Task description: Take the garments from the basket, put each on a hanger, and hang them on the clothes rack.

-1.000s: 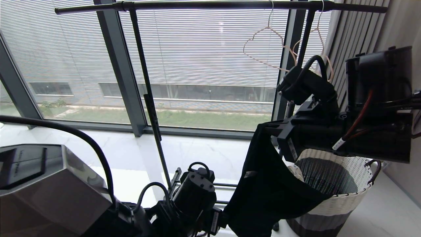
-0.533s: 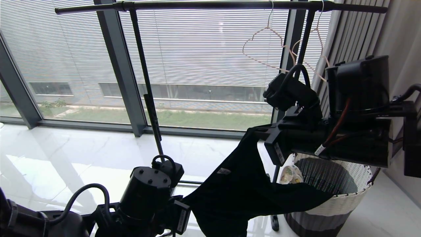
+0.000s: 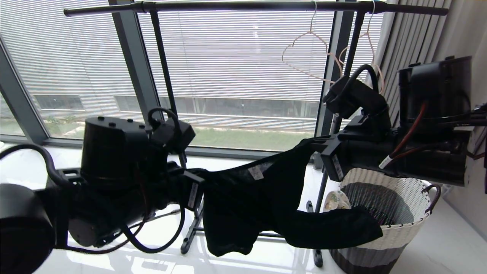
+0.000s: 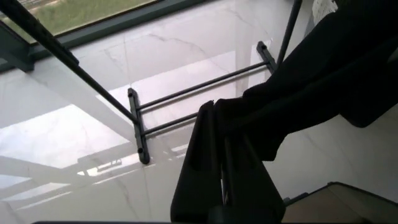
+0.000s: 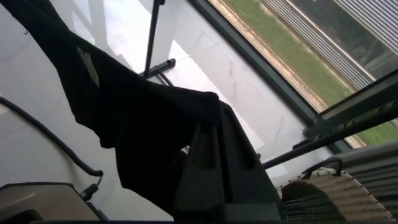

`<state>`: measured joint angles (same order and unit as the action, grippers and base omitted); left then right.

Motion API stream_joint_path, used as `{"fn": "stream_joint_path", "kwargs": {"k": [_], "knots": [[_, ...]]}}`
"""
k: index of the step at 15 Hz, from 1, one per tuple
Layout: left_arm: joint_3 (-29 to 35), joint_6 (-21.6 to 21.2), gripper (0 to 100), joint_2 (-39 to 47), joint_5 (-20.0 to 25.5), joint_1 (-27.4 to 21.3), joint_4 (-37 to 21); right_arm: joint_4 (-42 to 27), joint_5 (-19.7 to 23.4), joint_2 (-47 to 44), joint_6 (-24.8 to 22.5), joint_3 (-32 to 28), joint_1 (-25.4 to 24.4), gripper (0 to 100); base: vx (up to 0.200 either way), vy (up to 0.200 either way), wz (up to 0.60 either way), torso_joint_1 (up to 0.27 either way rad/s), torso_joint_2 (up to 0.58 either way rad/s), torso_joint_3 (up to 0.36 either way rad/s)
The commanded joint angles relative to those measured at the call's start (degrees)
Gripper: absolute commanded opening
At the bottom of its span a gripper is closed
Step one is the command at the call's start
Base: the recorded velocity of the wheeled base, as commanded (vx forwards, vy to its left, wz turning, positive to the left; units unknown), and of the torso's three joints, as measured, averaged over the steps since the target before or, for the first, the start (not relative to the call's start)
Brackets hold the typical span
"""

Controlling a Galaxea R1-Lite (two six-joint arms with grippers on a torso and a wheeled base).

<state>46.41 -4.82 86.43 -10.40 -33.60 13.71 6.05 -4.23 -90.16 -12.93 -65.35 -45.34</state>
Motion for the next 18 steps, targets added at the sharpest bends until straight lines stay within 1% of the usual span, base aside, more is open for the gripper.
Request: {"fn": "stream_joint_path", "kwargs": {"k": [1,2,3,4,6,8,11,12,13,14,15,16,17,18], "knots": [[20.83,-0.99,0,-3.55,3.02,1.34,-17.85,-1.83,0.01,4.47,-0.07,0.31,3.59,0,0.000,0.000,0.00,0.000,0.00,0.000],[25.22,-0.99,0,-3.64,4.42,0.46,-21.89,-2.88,0.01,5.70,-0.07,0.31,4.29,0,0.000,0.000,0.00,0.000,0.00,0.000],[27.86,-0.99,0,-3.37,4.60,-0.77,-23.91,-3.06,0.10,6.67,-0.07,0.31,4.38,0,0.000,0.000,0.00,0.000,0.00,0.000],[28.39,-0.99,0,-3.11,4.60,-1.30,-24.00,-3.32,0.01,7.46,-0.07,0.31,4.38,0,0.000,0.000,0.00,0.000,0.00,0.000],[28.03,-1.07,0,-3.20,4.69,-3.76,-24.00,-4.29,0.01,8.95,-0.07,0.31,4.47,0,0.000,0.000,0.00,0.000,0.00,0.000],[26.01,-0.90,0,-4.17,5.21,-6.92,-23.91,-5.69,0.10,10.71,-0.16,0.23,4.38,0,0.000,0.000,0.00,0.000,0.00,0.000],[24.69,-0.99,0,-5.84,7.85,-8.33,-23.91,-6.13,0.01,12.11,-0.34,-0.65,4.38,0,0.000,0.000,0.00,0.000,0.00,0.000],[24.87,-1.25,0,-5.92,8.46,-8.33,-23.82,-7.19,0.01,12.82,-0.34,-0.56,4.38,0,0.000,0.000,0.00,0.000,0.00,0.000],[24.96,-2.39,0,-5.84,8.99,-8.33,-23.73,-9.39,0.19,14.49,-0.43,-0.12,4.03,0,0.000,0.000,0.00,0.000,0.00,0.000],[24.87,-4.06,0,-5.13,10.05,-8.15,-22.68,-12.90,0.54,17.04,-0.43,0.58,2.71,0,0.000,0.000,0.00,0.000,0.00,0.000],[24.61,-4.41,0,-3.20,11.01,-8.24,-19.08,-16.15,0.54,19.94,-0.43,1.63,0.86,0,0.000,0.000,0.00,0.000,0.00,0.000],[24.43,-4.41,0,-2.23,11.45,-8.24,-16.70,-17.56,0.54,21.17,-0.43,2.07,-0.10,0,0.000,0.000,0.00,0.000,0.00,0.000],[24.25,-5.03,0,1.46,12.24,-9.21,-7.30,-21.87,0.63,24.68,-0.34,3.22,-4.59,0,0.000,0.000,0.00,0.000,0.00,0.000],[25.05,-5.12,0,3.22,12.24,-9.91,-3.69,-23.45,0.63,25.47,-0.16,3.48,-6.87,0,0.000,0.000,0.00,0.000,0.00,0.000]]}}
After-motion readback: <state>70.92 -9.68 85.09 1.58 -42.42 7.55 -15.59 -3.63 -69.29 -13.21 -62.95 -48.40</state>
